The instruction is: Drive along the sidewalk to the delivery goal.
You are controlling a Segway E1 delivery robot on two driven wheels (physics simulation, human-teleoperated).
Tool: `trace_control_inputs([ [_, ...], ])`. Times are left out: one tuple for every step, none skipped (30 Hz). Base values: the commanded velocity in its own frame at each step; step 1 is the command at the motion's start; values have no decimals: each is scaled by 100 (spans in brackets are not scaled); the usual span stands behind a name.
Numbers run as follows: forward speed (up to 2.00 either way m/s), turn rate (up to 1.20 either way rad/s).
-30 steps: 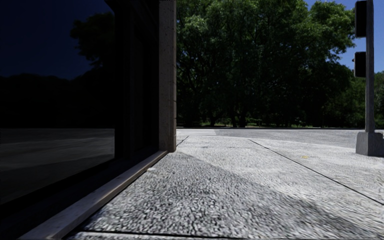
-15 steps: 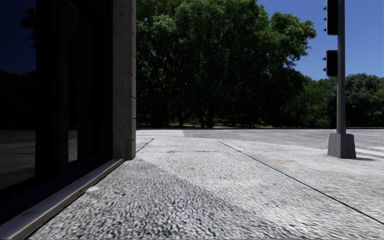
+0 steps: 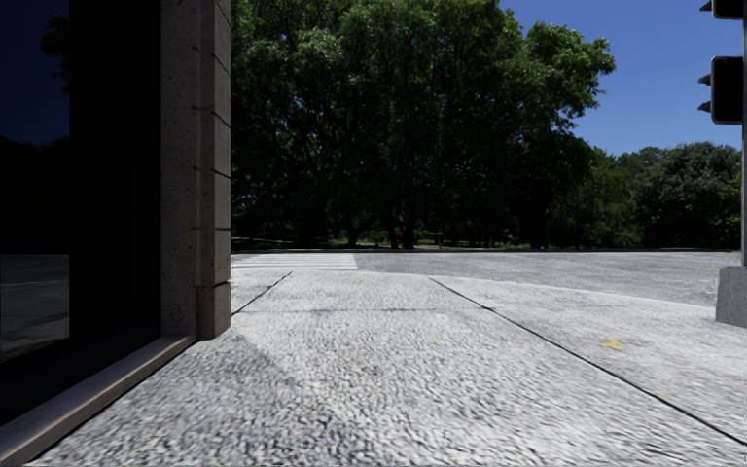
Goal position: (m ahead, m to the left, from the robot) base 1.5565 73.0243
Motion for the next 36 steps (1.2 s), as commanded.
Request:
trace_control_inputs([
  [200,0],
  [200,0],
  [200,0],
  [200,0],
  [200,0],
  [200,0],
  [200,0],
  [200,0],
  [200,0],
  [200,0],
  [200,0],
  [200,0],
  [200,0],
  [200,0],
  [200,0],
  [200,0],
  [200,0],
  [200,0],
  [200,0],
  [200,0],
  [200,0],
  [200,0],
  [200,0],
  [200,0],
  [200,0],
  [200,0],
  [200,3],
  [200,13],
  [200,13],
  [200,20],
  [200,29],
  [200,39],
  [196,49],
  [196,49],
  [187,55],
  [182,56],
])
